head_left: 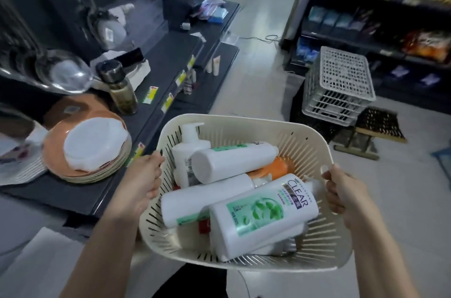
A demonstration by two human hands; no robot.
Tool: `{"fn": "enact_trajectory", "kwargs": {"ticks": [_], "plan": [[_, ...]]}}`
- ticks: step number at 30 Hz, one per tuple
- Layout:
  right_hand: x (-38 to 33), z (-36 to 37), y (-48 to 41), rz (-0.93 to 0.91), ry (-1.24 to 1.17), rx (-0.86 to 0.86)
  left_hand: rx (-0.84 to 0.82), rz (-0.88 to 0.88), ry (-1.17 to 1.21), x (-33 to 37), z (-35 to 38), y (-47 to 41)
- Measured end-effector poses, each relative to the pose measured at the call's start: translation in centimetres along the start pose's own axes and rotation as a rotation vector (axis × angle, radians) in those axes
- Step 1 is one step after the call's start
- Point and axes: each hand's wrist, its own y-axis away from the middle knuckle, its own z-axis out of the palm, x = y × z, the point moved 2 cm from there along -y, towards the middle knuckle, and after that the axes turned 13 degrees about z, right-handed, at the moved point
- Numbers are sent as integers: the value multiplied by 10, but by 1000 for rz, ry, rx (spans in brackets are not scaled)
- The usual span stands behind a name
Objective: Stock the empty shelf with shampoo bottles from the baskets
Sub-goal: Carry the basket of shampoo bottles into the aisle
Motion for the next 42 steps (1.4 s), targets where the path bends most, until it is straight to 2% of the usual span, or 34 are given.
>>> {"fn": "enact_trajectory", "kwargs": {"ticks": [15, 23, 29, 42], "plan": [[-151, -72, -143, 59, -226, 179, -261, 40, -114, 96, 244, -170], [-257, -141, -252, 47, -191, 201, -304, -15, -37, 111, 397, -239], [-328, -181, -337, 83, -200, 234, -338, -40, -66, 139, 509, -298], [-499, -213, -517, 147, -205, 273, -339, -53, -116, 195, 726, -438]]}}
